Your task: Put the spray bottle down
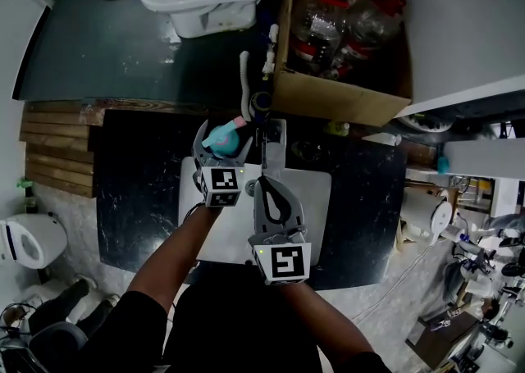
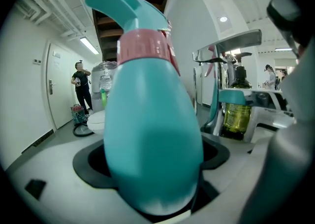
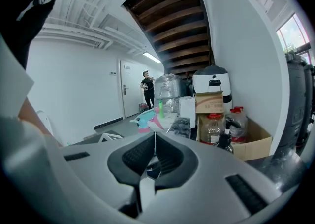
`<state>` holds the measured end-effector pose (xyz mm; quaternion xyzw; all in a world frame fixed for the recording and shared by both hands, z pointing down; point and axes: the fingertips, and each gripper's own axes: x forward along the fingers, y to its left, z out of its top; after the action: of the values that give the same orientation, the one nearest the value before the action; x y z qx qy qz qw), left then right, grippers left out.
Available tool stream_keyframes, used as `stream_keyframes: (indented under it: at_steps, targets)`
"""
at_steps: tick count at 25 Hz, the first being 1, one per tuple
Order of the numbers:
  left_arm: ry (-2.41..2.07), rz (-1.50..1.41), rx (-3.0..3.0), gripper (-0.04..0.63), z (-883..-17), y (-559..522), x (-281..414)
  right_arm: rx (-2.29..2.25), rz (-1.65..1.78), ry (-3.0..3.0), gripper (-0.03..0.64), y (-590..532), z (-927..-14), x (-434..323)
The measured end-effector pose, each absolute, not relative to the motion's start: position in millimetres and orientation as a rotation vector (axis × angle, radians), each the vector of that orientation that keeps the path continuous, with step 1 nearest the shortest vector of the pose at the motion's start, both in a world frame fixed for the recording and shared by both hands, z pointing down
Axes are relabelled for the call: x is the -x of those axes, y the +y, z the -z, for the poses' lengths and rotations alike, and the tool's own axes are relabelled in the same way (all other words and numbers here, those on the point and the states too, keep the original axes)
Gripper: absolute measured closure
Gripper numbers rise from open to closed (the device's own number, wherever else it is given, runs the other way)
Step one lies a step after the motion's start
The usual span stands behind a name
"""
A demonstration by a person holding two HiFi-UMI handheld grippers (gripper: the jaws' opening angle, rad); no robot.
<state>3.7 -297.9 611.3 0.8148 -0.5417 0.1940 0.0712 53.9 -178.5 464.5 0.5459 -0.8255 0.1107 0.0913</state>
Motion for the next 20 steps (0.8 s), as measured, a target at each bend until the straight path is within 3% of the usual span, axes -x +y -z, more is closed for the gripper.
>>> stream_keyframes:
  at_steps: [20]
  targets:
    - [-1.633, -0.436, -2.445, 0.133, -590, -289, 6, -1.648, -0.41, -2.411, 0.6, -178, -480, -68]
